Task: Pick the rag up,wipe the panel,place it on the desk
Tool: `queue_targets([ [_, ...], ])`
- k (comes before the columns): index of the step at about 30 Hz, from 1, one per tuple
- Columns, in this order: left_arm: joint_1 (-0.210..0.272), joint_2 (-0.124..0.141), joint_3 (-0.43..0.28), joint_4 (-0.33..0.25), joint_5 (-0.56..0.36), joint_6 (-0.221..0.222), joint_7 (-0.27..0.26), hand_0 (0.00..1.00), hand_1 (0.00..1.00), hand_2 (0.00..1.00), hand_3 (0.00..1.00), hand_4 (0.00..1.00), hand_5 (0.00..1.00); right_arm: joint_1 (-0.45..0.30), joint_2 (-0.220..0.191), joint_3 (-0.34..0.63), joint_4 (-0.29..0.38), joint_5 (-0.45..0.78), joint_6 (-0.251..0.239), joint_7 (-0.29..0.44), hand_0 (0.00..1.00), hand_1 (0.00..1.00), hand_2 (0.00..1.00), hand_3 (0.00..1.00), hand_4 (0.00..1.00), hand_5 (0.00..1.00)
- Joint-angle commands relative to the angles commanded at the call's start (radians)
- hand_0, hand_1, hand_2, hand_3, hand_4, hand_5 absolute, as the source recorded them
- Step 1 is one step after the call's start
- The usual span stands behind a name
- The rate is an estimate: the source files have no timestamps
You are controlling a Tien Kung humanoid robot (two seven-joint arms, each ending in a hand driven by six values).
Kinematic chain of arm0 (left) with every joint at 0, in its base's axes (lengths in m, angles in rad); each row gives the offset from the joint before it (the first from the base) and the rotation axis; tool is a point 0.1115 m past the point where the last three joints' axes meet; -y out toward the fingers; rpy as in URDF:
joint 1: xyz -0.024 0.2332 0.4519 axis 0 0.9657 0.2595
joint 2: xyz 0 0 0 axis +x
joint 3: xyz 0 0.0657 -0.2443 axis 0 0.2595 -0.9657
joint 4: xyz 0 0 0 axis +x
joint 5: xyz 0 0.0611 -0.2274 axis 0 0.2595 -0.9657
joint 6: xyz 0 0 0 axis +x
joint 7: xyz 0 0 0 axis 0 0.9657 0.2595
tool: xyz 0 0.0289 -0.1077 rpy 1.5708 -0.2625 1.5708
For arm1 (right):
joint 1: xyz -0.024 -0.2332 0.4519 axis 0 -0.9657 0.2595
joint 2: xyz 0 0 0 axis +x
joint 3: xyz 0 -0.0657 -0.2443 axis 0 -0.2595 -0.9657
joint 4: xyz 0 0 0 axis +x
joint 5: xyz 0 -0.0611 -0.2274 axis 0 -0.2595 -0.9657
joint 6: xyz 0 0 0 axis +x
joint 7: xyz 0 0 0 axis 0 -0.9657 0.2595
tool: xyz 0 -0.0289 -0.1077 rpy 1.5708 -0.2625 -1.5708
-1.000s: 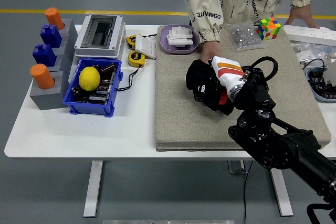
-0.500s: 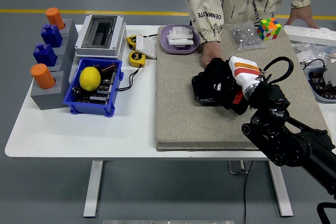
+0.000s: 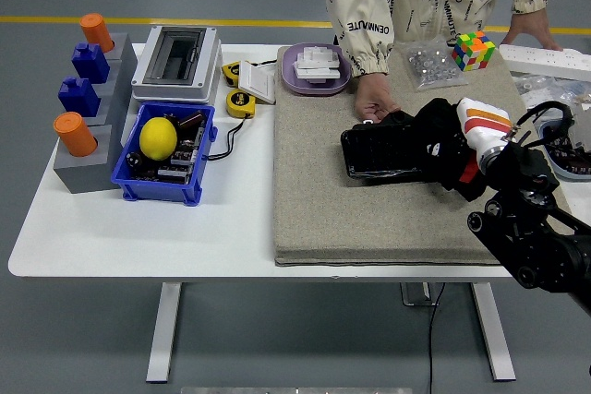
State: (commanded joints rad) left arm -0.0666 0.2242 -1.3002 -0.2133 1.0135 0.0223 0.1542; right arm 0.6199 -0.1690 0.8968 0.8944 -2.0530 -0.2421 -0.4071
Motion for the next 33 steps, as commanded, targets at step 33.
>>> queue_targets([
  [33, -0.004, -0.001, -0.002, -0.001, 0.001, 0.000, 0.000, 0.605, 0.636, 0.635, 0.560, 0.633, 0.442, 0.010, 0.050, 0.083, -0.024, -0.022, -0.002, -0.006, 0.244, 0.289, 0.345, 0.406, 0.945, 0.088],
])
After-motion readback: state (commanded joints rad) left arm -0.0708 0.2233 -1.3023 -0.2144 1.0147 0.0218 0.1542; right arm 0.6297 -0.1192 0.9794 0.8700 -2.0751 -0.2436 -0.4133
